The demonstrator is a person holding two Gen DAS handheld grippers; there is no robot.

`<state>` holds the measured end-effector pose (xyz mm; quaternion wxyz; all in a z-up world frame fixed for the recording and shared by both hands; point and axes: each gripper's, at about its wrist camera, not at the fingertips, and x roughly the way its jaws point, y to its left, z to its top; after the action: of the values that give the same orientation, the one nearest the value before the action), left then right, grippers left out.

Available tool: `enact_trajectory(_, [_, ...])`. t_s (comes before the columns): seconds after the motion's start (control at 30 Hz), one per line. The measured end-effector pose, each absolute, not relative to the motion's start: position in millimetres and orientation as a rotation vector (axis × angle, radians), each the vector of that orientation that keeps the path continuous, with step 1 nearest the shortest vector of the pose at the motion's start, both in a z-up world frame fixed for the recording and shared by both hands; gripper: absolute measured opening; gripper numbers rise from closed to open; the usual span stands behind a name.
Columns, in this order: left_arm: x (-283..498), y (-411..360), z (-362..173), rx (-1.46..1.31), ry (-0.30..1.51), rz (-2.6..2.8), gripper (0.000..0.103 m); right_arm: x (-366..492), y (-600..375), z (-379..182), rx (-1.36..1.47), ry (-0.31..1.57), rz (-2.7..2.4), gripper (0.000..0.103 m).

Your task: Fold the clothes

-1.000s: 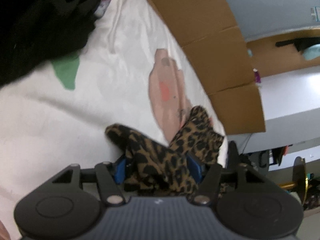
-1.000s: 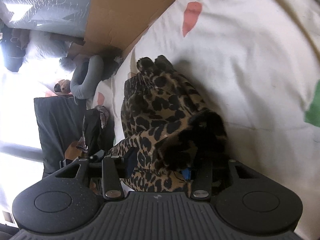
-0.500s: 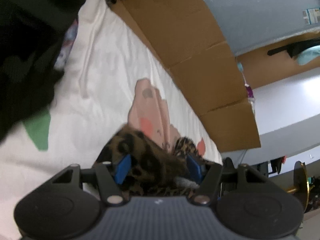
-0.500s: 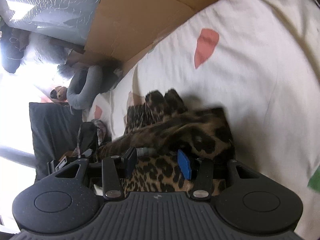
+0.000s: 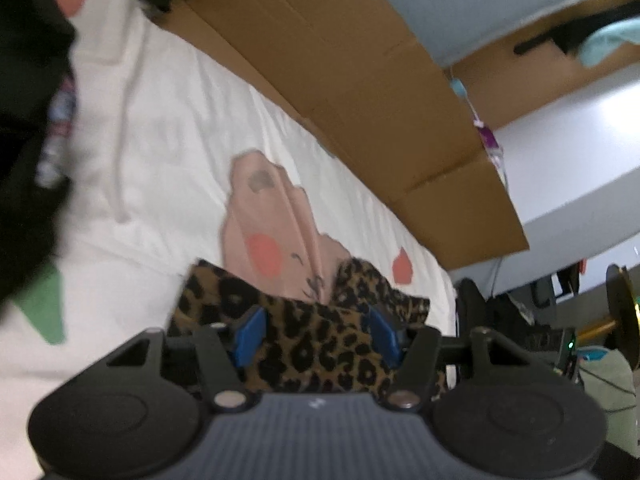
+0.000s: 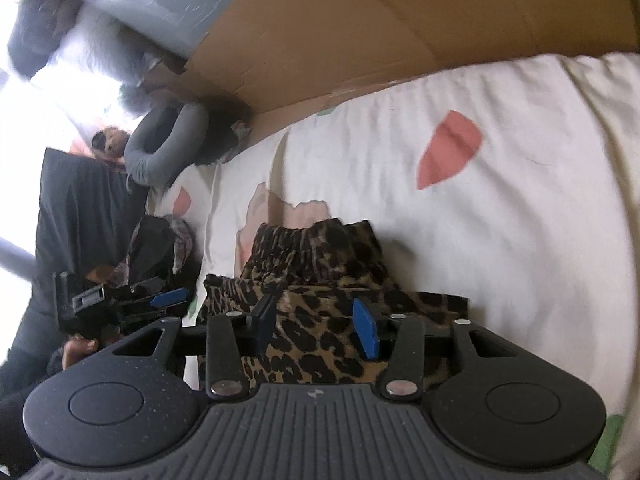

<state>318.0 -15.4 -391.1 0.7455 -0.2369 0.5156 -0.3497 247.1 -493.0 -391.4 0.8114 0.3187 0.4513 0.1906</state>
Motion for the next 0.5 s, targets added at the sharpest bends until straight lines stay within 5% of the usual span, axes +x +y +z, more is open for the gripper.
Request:
enact_trajectory(0.13, [312, -43, -396, -0.5, 1.147, -0.812, 0.051, 250, -475, -390, 0.629, 0.966, 0.432, 0.041])
enact_trajectory(0.5, [293, -126, -407, -0.26, 1.157, -0.88, 0.05, 261, -434, -403, 0.429, 0.994, 0.371, 0.034])
